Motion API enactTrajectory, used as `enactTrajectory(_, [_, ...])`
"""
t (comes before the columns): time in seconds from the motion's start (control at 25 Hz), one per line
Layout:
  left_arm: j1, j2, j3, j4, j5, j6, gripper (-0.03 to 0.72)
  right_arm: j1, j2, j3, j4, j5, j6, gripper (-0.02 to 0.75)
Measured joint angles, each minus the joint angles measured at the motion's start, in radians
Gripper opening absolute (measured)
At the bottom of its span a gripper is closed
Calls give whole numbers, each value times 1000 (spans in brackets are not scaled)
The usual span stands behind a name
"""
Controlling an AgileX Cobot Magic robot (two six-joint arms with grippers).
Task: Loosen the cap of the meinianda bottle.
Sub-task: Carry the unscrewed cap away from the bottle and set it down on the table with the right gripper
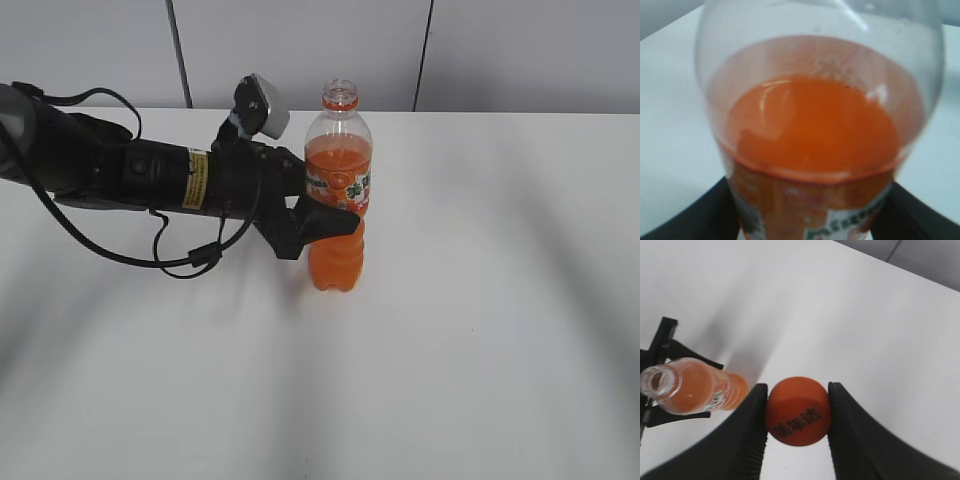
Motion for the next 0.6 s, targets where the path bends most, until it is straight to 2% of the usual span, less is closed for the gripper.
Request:
enactTrajectory(0.36, [0, 0, 0, 0, 0, 0, 436, -234, 0, 120, 18, -1, 18, 274])
enactTrajectory(0.6, [0, 0, 0, 0, 0, 0, 436, -278, 0, 279, 19, -44, 2, 274])
